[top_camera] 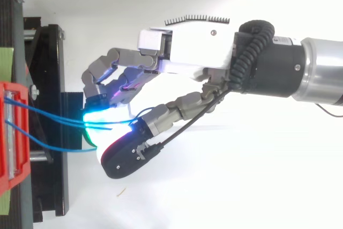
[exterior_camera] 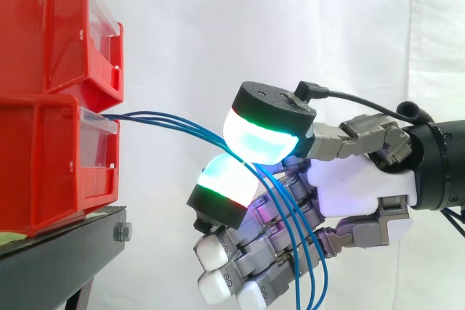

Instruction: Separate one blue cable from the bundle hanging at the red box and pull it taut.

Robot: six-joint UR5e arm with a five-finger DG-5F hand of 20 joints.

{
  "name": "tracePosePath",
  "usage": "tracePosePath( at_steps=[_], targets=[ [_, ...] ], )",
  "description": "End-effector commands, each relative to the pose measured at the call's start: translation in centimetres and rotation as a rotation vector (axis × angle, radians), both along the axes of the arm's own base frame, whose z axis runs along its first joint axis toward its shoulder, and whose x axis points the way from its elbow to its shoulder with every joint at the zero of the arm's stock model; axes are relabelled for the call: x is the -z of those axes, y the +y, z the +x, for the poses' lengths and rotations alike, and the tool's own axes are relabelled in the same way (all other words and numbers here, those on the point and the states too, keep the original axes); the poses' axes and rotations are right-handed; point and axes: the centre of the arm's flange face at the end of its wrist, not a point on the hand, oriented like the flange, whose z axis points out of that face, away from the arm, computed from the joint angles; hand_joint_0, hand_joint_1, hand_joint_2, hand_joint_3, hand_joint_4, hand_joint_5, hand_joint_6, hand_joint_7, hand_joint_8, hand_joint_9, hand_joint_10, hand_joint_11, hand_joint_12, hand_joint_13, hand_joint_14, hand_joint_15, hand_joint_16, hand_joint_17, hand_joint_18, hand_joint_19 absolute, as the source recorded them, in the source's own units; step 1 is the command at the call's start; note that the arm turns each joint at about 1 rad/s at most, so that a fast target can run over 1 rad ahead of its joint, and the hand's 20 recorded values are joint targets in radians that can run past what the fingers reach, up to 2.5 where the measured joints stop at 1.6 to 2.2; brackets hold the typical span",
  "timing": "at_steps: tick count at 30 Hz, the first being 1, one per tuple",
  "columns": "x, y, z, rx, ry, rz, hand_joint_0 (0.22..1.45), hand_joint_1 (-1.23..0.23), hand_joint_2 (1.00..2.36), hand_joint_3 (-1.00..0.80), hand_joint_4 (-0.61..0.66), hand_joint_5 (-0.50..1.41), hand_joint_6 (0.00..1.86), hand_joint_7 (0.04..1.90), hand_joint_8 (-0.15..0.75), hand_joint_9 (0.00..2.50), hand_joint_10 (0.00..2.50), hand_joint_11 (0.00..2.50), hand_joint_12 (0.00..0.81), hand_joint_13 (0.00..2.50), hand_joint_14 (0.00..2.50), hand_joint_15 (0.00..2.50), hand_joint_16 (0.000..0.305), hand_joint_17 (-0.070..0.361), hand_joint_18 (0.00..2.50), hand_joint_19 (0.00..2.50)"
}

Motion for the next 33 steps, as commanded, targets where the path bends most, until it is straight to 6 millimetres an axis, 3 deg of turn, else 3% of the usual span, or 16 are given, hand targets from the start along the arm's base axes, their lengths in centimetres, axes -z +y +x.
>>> tracePosePath(
  at_steps=[1, 6, 17, 22, 26, 28, 33],
  targets=[
    [-0.1, -0.02, 0.01, 0.002, -0.004, 0.0, 0.56, -0.72, 1.0, -0.5, 0.11, -0.16, 0.89, 1.2, 0.32, 0.75, 0.02, 0.59, 0.391, 0.69, 0.01, 0.3, 0.05, 0.113, 0.74, 0.28],
    [0.08, -0.04, 0.0, 0.004, -0.002, 0.0, 0.53, -0.6, 1.0, -0.5, 0.12, -0.15, 0.88, 1.17, 0.328, 0.77, 0.02, 0.59, 0.399, 0.7, 0.01, 0.3, 0.051, 0.115, 0.75, 0.29],
    [0.05, 0.09, 0.05, 0.002, -0.005, 0.0, 0.54, -0.54, 1.0, -0.5, 0.13, -0.15, 0.87, 1.2, 0.326, 0.77, 0.02, 0.58, 0.395, 0.7, 0.01, 0.3, 0.05, 0.114, 0.75, 0.29],
    [-0.05, 0.24, 0.18, 0.009, -0.016, 0.001, 0.59, -0.39, 1.0, -0.5, 0.12, -0.15, 0.86, 1.18, 0.323, 0.78, 0.02, 0.58, 0.388, 0.7, 0.01, 0.3, 0.049, 0.11, 0.73, 0.32],
    [0.02, 0.24, 0.14, 0.009, -0.014, 0.001, 0.61, -0.46, 1.0, -0.44, 0.11, -0.15, 0.85, 1.2, 0.32, 0.78, 0.02, 0.59, 0.386, 0.69, 0.01, 0.31, 0.049, 0.109, 0.72, 0.32],
    [0.01, 0.24, 0.16, 0.009, -0.016, 0.001, 0.59, -0.58, 1.01, -0.32, 0.12, -0.15, 0.85, 1.24, 0.341, 0.78, 0.02, 0.58, 0.405, 0.7, 0.01, 0.3, 0.053, 0.118, 0.75, 0.29],
    [0.01, 0.24, 0.16, 0.009, -0.016, 0.001, 0.58, -0.68, 1.01, -0.17, 0.12, -0.15, 0.87, 1.26, 0.375, 0.8, 0.02, 0.58, 0.441, 0.73, 0.01, 0.29, 0.06, 0.135, 0.81, 0.25]
  ],
)
